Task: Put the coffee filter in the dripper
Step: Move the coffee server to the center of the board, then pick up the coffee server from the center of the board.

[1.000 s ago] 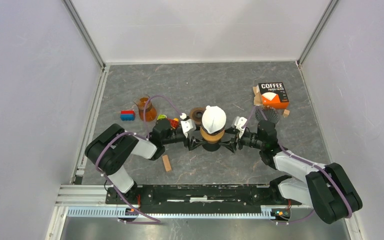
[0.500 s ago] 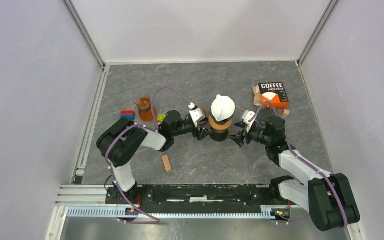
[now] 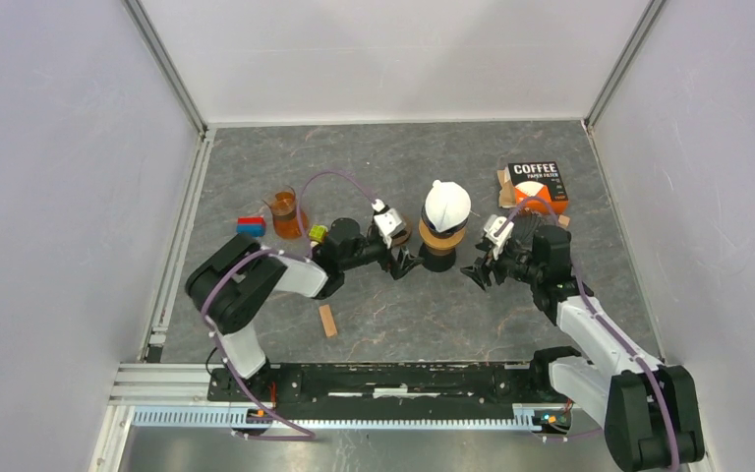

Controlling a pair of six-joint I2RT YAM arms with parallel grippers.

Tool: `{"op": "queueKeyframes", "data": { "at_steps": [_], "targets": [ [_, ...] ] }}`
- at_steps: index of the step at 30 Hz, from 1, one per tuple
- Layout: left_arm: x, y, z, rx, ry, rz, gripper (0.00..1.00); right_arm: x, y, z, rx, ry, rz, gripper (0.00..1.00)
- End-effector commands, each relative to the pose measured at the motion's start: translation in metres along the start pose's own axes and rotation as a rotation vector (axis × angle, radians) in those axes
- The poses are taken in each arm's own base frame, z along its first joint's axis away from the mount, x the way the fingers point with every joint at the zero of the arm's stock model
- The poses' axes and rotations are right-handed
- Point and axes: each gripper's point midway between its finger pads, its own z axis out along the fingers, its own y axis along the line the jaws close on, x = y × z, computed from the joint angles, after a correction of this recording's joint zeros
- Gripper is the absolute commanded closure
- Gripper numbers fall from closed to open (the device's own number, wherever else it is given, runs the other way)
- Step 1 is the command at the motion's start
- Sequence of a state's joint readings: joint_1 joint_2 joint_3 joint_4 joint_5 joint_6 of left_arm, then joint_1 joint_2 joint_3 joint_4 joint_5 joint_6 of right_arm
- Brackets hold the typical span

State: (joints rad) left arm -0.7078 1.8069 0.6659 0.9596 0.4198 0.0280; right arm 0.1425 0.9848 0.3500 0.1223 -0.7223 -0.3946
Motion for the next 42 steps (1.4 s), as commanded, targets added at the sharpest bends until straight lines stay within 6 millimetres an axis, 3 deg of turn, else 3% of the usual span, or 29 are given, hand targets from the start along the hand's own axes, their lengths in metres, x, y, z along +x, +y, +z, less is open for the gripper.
{"op": "queueKeyframes", "data": {
  "at_steps": [1, 5, 10, 14, 16, 20, 25, 31, 42],
  "targets": [
    [-0.034, -0.007, -0.028, -0.001, -0.033, 0.080, 0.06, -0.019, -0.012, -0.009, 0.037, 0.014, -0.043, 0.27],
    [-0.041, -0.002, -0.061, -0.059, 0.086, 0.071, 0.02, -0.036, -0.021, -0.017, 0.057, 0.038, -0.064, 0.25],
    [-0.067, 0.059, -0.120, -0.292, 0.325, -0.131, 0.05, -0.052, -0.029, -0.028, 0.085, 0.074, -0.073, 0.25],
    [-0.107, 0.106, -0.177, -0.532, 0.357, -0.113, 0.06, -0.051, -0.031, -0.032, 0.096, 0.095, -0.078, 0.25],
    [-0.114, 0.125, -0.203, -0.620, 0.428, -0.115, 0.08, -0.048, -0.029, -0.032, 0.087, 0.108, -0.075, 0.25],
    [-0.102, 0.152, -0.238, -0.689, 0.609, -0.119, 0.18, -0.044, -0.025, -0.032, 0.078, 0.105, -0.079, 0.25],
    [-0.078, 0.166, -0.246, -0.648, 0.783, -0.100, 0.29, -0.039, -0.021, -0.033, 0.069, 0.112, -0.081, 0.25],
    [-0.051, 0.184, -0.236, -0.621, 0.884, -0.105, 0.32, -0.037, -0.017, -0.035, 0.056, 0.117, -0.084, 0.25],
    [-0.030, 0.206, -0.233, -0.638, 0.929, -0.100, 0.36, -0.024, -0.009, -0.036, 0.036, 0.132, -0.073, 0.25]
  ]
}}
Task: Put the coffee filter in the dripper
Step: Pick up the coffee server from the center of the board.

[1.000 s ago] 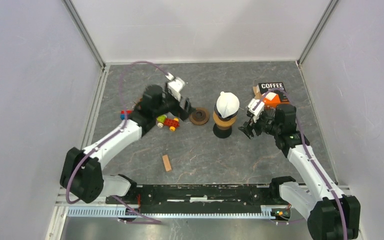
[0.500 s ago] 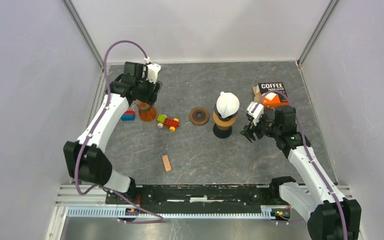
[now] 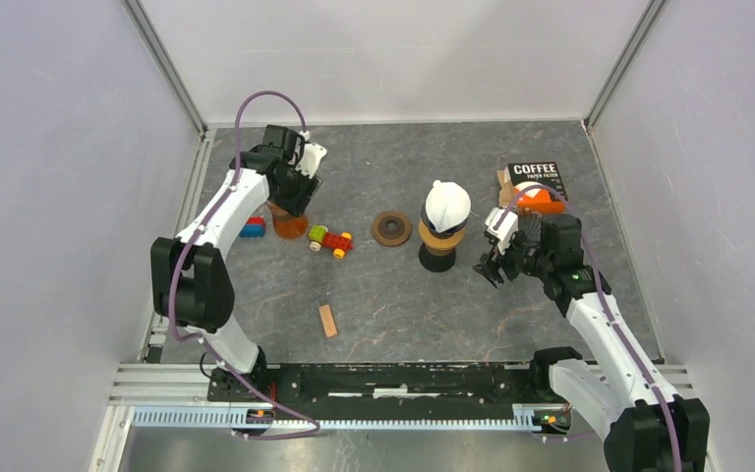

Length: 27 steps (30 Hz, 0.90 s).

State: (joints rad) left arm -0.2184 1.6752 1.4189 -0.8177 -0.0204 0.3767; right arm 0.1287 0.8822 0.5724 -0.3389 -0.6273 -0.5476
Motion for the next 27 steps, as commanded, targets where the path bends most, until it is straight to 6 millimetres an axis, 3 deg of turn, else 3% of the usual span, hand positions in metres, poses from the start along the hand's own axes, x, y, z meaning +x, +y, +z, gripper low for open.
{"op": "queueKeyframes", "data": {
  "at_steps": [1, 8, 11, 17, 19, 22, 24, 27],
  "targets": [
    [-0.015, 0.016, -0.001, -0.029, -0.039, 0.043, 0.38, 0.001, 0.002, -0.001, -0.002, -0.009, -0.012, 0.26],
    [-0.014, 0.011, 0.012, 0.037, -0.011, 0.039, 0.55, 0.001, 0.002, -0.004, -0.002, 0.002, -0.020, 0.25],
    [-0.015, 0.008, 0.006, 0.053, -0.018, 0.040, 0.64, 0.002, 0.001, -0.006, 0.006, 0.011, -0.026, 0.26],
    [-0.016, 0.007, -0.014, 0.055, -0.049, 0.076, 0.97, -0.002, -0.003, -0.010, 0.025, 0.014, -0.032, 0.26],
    [-0.015, 0.008, -0.020, 0.053, -0.050, 0.092, 0.98, -0.002, -0.004, -0.011, 0.032, 0.016, -0.030, 0.26],
    [-0.017, 0.008, -0.044, 0.049, -0.078, 0.111, 0.98, -0.001, -0.013, -0.016, 0.083, 0.037, -0.018, 0.26],
    [-0.021, -0.001, -0.071, 0.072, -0.135, 0.129, 0.98, -0.001, -0.025, -0.022, 0.149, 0.067, -0.003, 0.27],
    [-0.022, -0.036, -0.113, 0.153, -0.221, 0.166, 0.98, -0.005, -0.047, -0.037, 0.259, 0.095, 0.031, 0.27]
  ]
}}
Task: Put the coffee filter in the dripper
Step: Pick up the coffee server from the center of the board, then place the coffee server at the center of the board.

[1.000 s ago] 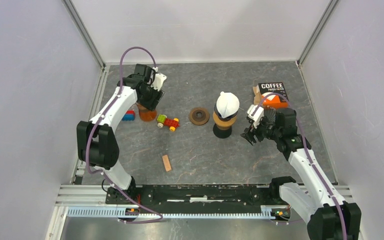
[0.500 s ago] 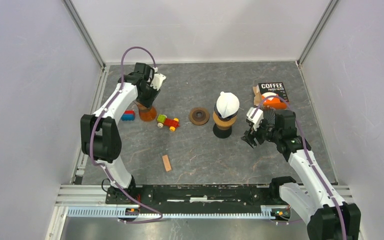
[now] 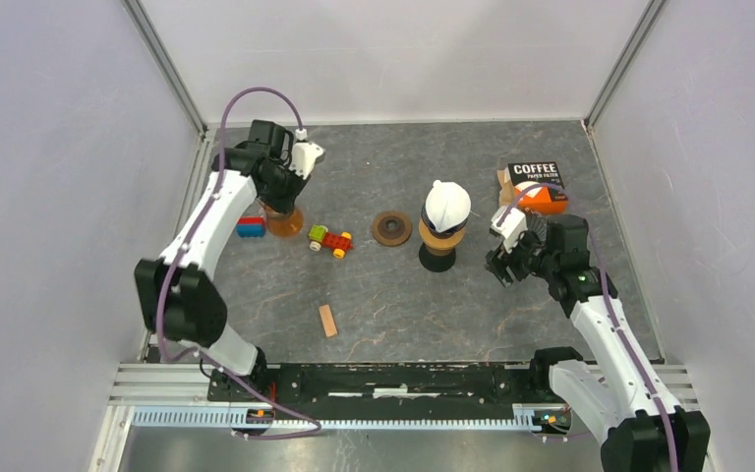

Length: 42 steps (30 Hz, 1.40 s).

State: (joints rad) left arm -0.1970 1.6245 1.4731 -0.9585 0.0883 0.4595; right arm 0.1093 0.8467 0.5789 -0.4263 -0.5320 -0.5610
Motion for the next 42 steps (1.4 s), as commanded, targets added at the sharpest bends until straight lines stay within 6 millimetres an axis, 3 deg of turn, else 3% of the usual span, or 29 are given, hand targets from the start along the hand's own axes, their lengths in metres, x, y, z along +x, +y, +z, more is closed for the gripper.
{"op": "queueKeyframes", "data": {
  "at_steps": [1, 3, 8, 13, 18, 24, 29, 36, 39, 42],
  "targets": [
    [-0.027, -0.052, -0.088, 0.075, -0.229, 0.143, 0.98, -0.021, -0.050, -0.028, 0.230, 0.014, 0.030, 0.27],
    [-0.020, -0.093, -0.096, 0.139, -0.254, 0.217, 0.98, -0.018, -0.067, -0.039, 0.310, 0.037, 0.058, 0.27],
    [0.003, -0.186, -0.085, 0.321, -0.277, 0.371, 0.98, -0.008, -0.096, -0.054, 0.398, 0.052, 0.136, 0.27],
    [0.016, -0.231, -0.061, 0.360, -0.283, 0.520, 0.98, 0.010, -0.102, -0.056, 0.400, 0.077, 0.183, 0.27],
    [0.018, -0.262, -0.041, 0.393, -0.254, 0.627, 0.98, 0.030, -0.097, -0.055, 0.386, 0.102, 0.210, 0.27],
    [0.008, -0.283, -0.035, 0.422, -0.245, 0.685, 0.98, 0.041, -0.091, -0.050, 0.355, 0.120, 0.228, 0.27],
    [0.008, -0.286, -0.026, 0.420, -0.220, 0.705, 0.96, 0.042, -0.089, -0.050, 0.345, 0.117, 0.222, 0.27],
    [-0.005, -0.282, -0.040, 0.398, -0.250, 0.720, 0.56, 0.044, -0.086, -0.046, 0.322, 0.115, 0.228, 0.27],
    [-0.016, -0.277, -0.061, 0.380, -0.295, 0.712, 0.29, 0.043, -0.084, -0.045, 0.309, 0.107, 0.224, 0.27],
    [-0.037, -0.265, -0.089, 0.354, -0.396, 0.654, 0.17, 0.040, -0.080, -0.042, 0.286, 0.080, 0.201, 0.27]
  ]
}}
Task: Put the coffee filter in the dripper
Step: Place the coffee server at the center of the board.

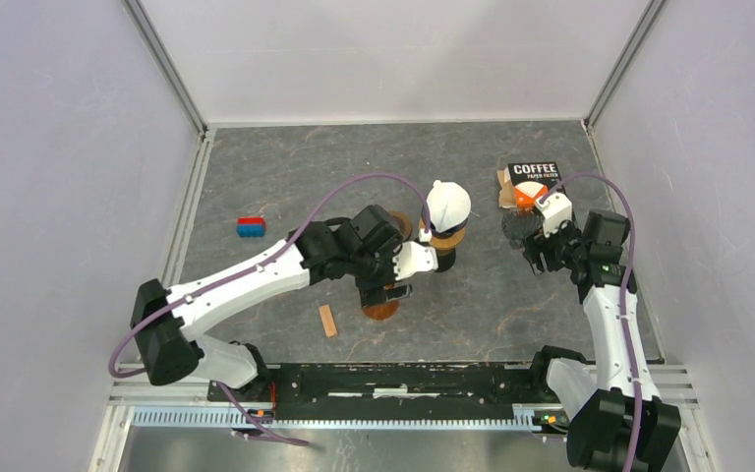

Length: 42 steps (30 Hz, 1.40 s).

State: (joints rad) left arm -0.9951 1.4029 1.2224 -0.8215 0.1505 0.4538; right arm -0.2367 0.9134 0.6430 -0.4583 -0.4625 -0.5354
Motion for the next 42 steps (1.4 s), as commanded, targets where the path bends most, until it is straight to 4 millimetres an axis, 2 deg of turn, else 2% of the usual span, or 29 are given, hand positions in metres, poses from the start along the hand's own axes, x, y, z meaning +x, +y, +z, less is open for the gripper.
{"op": "queueKeyframes", "data": {
  "at_steps": [1, 3, 6, 8, 10, 14, 15, 19, 24, 27, 32, 42],
  "targets": [
    [-0.040, 0.027, -0.058, -0.119, -0.183, -0.033, 0.15, -0.008, 0.007, 0.001, -0.036, -0.061, -0.038, 0.27],
    [-0.043, 0.056, -0.073, -0.155, -0.238, -0.136, 0.15, -0.012, 0.011, 0.000, -0.050, -0.092, -0.046, 0.28],
    [-0.032, 0.110, -0.079, -0.248, -0.247, -0.287, 0.18, -0.017, 0.014, 0.000, -0.057, -0.127, -0.054, 0.28],
    [-0.018, 0.148, -0.069, -0.320, -0.214, -0.376, 0.20, -0.018, 0.013, 0.000, -0.052, -0.134, -0.054, 0.28],
    [-0.007, 0.176, -0.055, -0.352, -0.195, -0.453, 0.23, -0.017, 0.012, 0.001, -0.045, -0.135, -0.053, 0.28],
    [0.021, 0.221, -0.012, -0.399, -0.110, -0.571, 0.38, -0.006, 0.013, 0.006, -0.040, -0.114, -0.040, 0.28],
    [0.029, 0.224, 0.005, -0.380, -0.081, -0.594, 0.39, -0.003, 0.014, 0.007, -0.042, -0.111, -0.040, 0.28],
    [0.035, 0.233, 0.050, -0.325, -0.034, -0.659, 0.40, 0.003, 0.017, 0.010, -0.050, -0.103, -0.041, 0.28],
    [0.038, 0.239, 0.085, -0.330, 0.009, -0.678, 0.40, 0.006, 0.020, 0.011, -0.060, -0.099, -0.045, 0.28],
    [0.039, 0.242, 0.099, -0.331, 0.025, -0.696, 0.40, 0.006, 0.021, 0.010, -0.062, -0.101, -0.049, 0.28],
    [0.033, 0.244, 0.111, -0.334, 0.028, -0.699, 0.39, 0.009, 0.022, 0.009, -0.061, -0.097, -0.060, 0.28],
    [0.044, 0.247, 0.132, -0.370, 0.115, -0.710, 0.43, 0.015, 0.024, 0.011, -0.070, -0.081, -0.063, 0.28]
  ]
}}
